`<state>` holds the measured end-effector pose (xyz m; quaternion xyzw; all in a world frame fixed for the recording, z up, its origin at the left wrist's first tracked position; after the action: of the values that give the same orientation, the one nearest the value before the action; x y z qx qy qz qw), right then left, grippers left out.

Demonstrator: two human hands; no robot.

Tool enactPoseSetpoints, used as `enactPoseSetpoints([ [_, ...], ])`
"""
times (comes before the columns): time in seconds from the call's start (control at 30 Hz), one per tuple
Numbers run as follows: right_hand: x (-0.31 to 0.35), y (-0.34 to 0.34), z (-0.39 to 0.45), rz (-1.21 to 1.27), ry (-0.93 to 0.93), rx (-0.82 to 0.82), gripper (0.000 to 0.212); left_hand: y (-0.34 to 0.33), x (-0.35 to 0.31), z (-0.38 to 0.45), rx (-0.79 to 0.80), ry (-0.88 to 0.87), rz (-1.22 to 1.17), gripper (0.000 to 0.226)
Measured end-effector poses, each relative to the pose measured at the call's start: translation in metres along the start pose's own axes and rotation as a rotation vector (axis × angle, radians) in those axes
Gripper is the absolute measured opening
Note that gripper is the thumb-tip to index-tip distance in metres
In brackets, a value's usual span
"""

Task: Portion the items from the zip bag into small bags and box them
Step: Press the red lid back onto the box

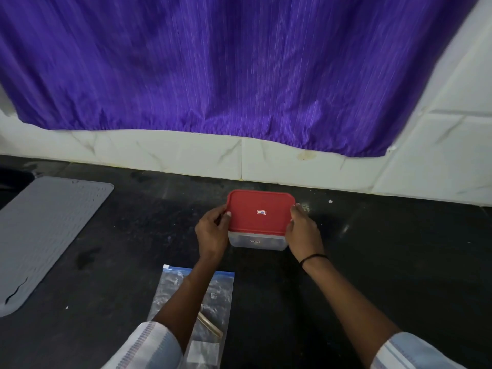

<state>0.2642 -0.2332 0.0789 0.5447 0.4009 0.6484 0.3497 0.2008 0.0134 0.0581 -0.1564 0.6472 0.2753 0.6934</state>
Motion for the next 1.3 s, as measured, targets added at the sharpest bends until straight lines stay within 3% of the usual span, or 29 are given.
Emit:
enactPoseSetpoints([
  [0.2,-0.006,-0.007,-0.007,0.119,-0.039,0.059,0.050,0.000,-0.001,-0.014,-0.017,-0.059,-0.042,0.029],
  [0.5,-0.010,-0.013,-0.018,0.219,-0.048,-0.035,0.052,-0.002,-0.002,-0.009,-0.012,-0.113,0.020,0.023],
  [0.67,-0.013,-0.008,-0.014,0.156,-0.047,-0.083,0.046,-0.001,-0.009,-0.009,0.035,-0.093,0.054,0.027],
  [0.77,0.009,0.017,-0.032,0.053,0.056,-0.279,0.038,0.016,-0.020,-0.019,0.008,-0.139,0.106,0.031],
  [0.87,0.063,0.023,-0.074,0.064,0.316,-0.353,0.031,0.047,-0.017,-0.033,-0.024,-0.181,0.167,0.018],
  [1.03,0.127,-0.062,-0.148,0.016,0.559,0.111,0.026,0.095,0.005,-0.062,-0.023,-0.130,0.238,0.013],
  [1.2,0.145,-0.112,-0.180,-0.095,0.607,0.287,0.027,0.128,0.032,-0.087,-0.089,0.002,0.178,0.012],
  [1.3,0.147,-0.123,-0.188,-0.139,0.624,0.281,0.025,0.135,0.043,-0.094,-0.093,0.029,0.165,0.014],
])
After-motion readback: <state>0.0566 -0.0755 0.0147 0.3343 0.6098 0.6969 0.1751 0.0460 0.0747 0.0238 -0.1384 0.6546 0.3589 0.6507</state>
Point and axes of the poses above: each hand's wrist, its own z-axis towards the middle knuckle, its own y-axis out of the back of the hand, x = y × z, the point moved 10 cm from there along z, towards the middle knuckle, and after that the axes turned 7 degrees about -z, right-handed, at the moved point
